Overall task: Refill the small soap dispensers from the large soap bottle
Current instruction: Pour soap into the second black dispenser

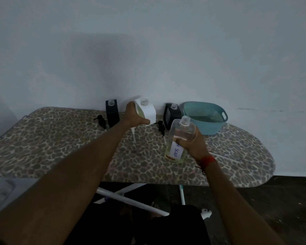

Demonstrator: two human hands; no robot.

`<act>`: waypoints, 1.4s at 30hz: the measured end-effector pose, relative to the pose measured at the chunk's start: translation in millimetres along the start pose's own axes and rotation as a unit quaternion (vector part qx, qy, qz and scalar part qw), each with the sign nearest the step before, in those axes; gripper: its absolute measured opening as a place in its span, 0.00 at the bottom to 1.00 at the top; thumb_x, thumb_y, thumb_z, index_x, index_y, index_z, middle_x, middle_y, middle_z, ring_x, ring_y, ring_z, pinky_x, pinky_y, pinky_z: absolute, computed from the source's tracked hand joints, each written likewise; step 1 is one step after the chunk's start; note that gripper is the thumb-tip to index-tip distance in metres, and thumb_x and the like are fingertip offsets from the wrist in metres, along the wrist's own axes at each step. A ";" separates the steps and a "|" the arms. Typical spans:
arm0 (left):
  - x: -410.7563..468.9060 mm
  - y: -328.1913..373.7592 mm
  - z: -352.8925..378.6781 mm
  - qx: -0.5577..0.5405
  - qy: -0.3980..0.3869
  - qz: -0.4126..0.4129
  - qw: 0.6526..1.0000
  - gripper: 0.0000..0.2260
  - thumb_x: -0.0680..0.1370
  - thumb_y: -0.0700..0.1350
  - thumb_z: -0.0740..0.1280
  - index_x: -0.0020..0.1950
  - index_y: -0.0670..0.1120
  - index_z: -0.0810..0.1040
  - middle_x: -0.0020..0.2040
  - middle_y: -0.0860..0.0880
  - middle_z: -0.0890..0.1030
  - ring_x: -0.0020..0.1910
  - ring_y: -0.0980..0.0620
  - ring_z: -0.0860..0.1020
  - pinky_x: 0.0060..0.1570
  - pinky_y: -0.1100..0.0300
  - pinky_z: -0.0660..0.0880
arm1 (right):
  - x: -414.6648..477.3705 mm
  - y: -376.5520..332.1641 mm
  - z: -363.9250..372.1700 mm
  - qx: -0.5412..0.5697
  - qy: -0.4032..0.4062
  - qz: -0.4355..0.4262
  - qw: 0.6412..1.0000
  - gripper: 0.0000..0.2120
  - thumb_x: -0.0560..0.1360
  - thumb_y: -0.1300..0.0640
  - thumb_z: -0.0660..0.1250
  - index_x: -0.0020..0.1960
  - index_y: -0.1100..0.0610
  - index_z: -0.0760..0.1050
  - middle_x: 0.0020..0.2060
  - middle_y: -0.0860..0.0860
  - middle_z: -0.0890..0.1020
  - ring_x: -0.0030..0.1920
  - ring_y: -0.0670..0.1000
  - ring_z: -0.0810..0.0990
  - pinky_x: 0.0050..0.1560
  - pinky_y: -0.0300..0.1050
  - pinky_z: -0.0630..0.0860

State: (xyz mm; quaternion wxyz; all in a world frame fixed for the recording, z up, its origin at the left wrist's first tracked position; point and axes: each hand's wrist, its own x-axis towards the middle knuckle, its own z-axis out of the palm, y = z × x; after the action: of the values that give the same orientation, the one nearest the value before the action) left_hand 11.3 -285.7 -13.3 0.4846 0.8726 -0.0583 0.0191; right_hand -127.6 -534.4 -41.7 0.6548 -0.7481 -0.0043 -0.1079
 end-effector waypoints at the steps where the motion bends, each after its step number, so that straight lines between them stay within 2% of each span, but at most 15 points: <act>1: 10.2 1.0 -1.0 0.002 -0.021 -0.003 1.000 0.40 0.61 0.38 0.83 0.69 0.37 0.70 0.65 0.41 0.75 0.65 0.43 0.75 0.63 0.44 0.75 | 0.9 1.5 0.0 0.002 0.003 0.001 1.000 0.28 0.68 0.73 0.75 0.62 0.54 0.72 0.53 0.47 0.83 0.50 0.40 0.84 0.44 0.35 0.80; 7: 44.6 -7.7 -5.1 0.007 -0.132 -0.069 0.989 0.43 0.65 0.33 0.79 0.75 0.40 0.61 0.70 0.42 0.70 0.68 0.42 0.71 0.65 0.41 0.73 | 5.2 9.4 -0.3 0.006 0.010 -0.007 1.000 0.28 0.67 0.72 0.76 0.59 0.51 0.74 0.51 0.45 0.83 0.49 0.40 0.84 0.43 0.33 0.79; 12: 47.8 -28.7 -7.1 -0.036 -0.169 -0.088 0.981 0.36 0.67 0.26 0.74 0.72 0.41 0.68 0.67 0.41 0.75 0.66 0.41 0.73 0.62 0.43 0.75 | 7.1 11.8 -0.6 0.009 0.005 -0.016 1.000 0.28 0.67 0.73 0.76 0.61 0.52 0.73 0.53 0.49 0.83 0.50 0.42 0.84 0.45 0.35 0.79; 17: 42.3 -26.4 -13.5 -0.020 -0.188 -0.080 0.979 0.35 0.67 0.28 0.76 0.72 0.40 0.69 0.66 0.40 0.76 0.65 0.41 0.74 0.64 0.43 0.74 | 6.6 9.6 -1.7 0.010 -0.001 -0.012 1.000 0.29 0.68 0.74 0.74 0.65 0.58 0.72 0.54 0.51 0.83 0.50 0.41 0.84 0.45 0.35 0.79; 21: 28.3 -13.2 -14.6 0.013 -0.151 -0.079 0.985 0.41 0.66 0.37 0.80 0.75 0.42 0.63 0.70 0.43 0.72 0.68 0.43 0.71 0.66 0.48 0.72 | 3.9 4.0 -2.2 -0.001 -0.010 -0.012 1.000 0.31 0.68 0.75 0.74 0.67 0.61 0.71 0.57 0.54 0.82 0.52 0.43 0.83 0.47 0.36 0.79; 24: 14.5 -5.7 -18.1 0.002 -0.061 -0.047 0.997 0.50 0.69 0.45 0.80 0.81 0.44 0.50 0.80 0.47 0.57 0.76 0.48 0.60 0.69 0.58 0.61 | 0.9 -0.7 -1.5 -0.007 -0.012 -0.010 1.000 0.30 0.68 0.75 0.74 0.67 0.60 0.71 0.57 0.53 0.82 0.52 0.42 0.84 0.46 0.35 0.79; 26: 7.2 2.4 -22.2 -0.025 0.029 0.014 0.999 0.46 0.71 0.48 0.78 0.80 0.45 0.54 0.79 0.47 0.59 0.76 0.50 0.60 0.71 0.59 0.59 | -0.9 -2.6 -0.9 -0.006 -0.011 -0.010 1.000 0.30 0.68 0.75 0.74 0.66 0.59 0.71 0.55 0.51 0.82 0.51 0.41 0.84 0.45 0.34 0.79; 28: 3.3 17.9 -23.2 -0.019 0.097 0.080 0.992 0.38 0.72 0.49 0.77 0.77 0.44 0.63 0.75 0.46 0.67 0.73 0.49 0.66 0.72 0.56 0.63 | -1.9 -3.5 -0.6 -0.010 -0.010 -0.008 1.000 0.30 0.68 0.75 0.74 0.65 0.57 0.71 0.54 0.48 0.82 0.50 0.40 0.84 0.45 0.34 0.79; 30: 4.4 40.0 -16.9 0.001 0.121 0.126 0.985 0.30 0.73 0.49 0.75 0.72 0.42 0.70 0.68 0.45 0.74 0.67 0.48 0.72 0.68 0.51 0.69 | -2.0 -3.2 -0.6 -0.009 -0.008 -0.003 1.000 0.29 0.68 0.74 0.74 0.65 0.56 0.71 0.54 0.48 0.82 0.49 0.39 0.84 0.44 0.34 0.79; 32: 11.2 63.4 -1.6 0.039 0.093 0.135 0.986 0.29 0.73 0.51 0.75 0.69 0.40 0.72 0.65 0.44 0.77 0.64 0.46 0.75 0.64 0.51 0.72 | -1.9 -1.8 -0.8 -0.010 -0.004 -0.002 1.000 0.29 0.68 0.73 0.75 0.65 0.57 0.72 0.54 0.49 0.82 0.49 0.39 0.84 0.43 0.33 0.79; 34: 20.6 84.1 20.9 0.106 0.021 0.094 0.990 0.32 0.72 0.57 0.75 0.69 0.39 0.72 0.65 0.42 0.77 0.64 0.44 0.75 0.62 0.54 0.73 | -1.0 0.6 -0.9 -0.018 0.003 -0.005 1.000 0.29 0.68 0.73 0.75 0.65 0.59 0.72 0.54 0.52 0.83 0.48 0.40 0.84 0.44 0.34 0.79; 36: 29.5 97.0 45.9 0.162 -0.050 0.032 0.985 0.31 0.70 0.63 0.73 0.59 0.39 0.75 0.59 0.41 0.79 0.59 0.43 0.78 0.50 0.55 0.76 | 0.0 2.7 -1.5 -0.023 0.007 -0.009 1.000 0.28 0.68 0.74 0.75 0.64 0.59 0.73 0.55 0.55 0.83 0.49 0.43 0.84 0.46 0.38 0.81; 38: 37.5 100.7 68.2 0.191 -0.100 -0.002 0.977 0.27 0.69 0.65 0.73 0.48 0.41 0.75 0.53 0.43 0.81 0.48 0.47 0.79 0.37 0.58 0.73 | 1.1 5.4 -1.9 -0.021 0.006 -0.015 1.000 0.28 0.68 0.73 0.75 0.65 0.60 0.73 0.56 0.57 0.82 0.51 0.47 0.84 0.50 0.43 0.81; 40: 42.6 100.5 84.7 0.197 -0.122 -0.023 0.972 0.30 0.67 0.66 0.75 0.52 0.42 0.77 0.54 0.43 0.81 0.47 0.47 0.79 0.42 0.58 0.75 | 1.2 7.6 -1.8 -0.026 0.007 -0.022 0.999 0.29 0.68 0.72 0.76 0.66 0.61 0.72 0.56 0.56 0.82 0.53 0.48 0.83 0.50 0.41 0.81; 42: 45.8 99.6 95.9 0.207 -0.116 -0.034 0.971 0.33 0.64 0.66 0.77 0.56 0.42 0.78 0.53 0.44 0.82 0.50 0.46 0.80 0.46 0.57 0.78 | 1.2 8.9 -2.3 -0.027 0.007 -0.031 0.999 0.29 0.67 0.72 0.76 0.65 0.59 0.73 0.55 0.52 0.82 0.51 0.43 0.83 0.47 0.35 0.79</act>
State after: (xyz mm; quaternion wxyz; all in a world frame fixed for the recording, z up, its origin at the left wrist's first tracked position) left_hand 42.5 -423.0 24.1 0.2841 0.9515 -0.0795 -0.0872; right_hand -125.5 -538.1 -49.9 0.6305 -0.7644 -0.0199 -0.1333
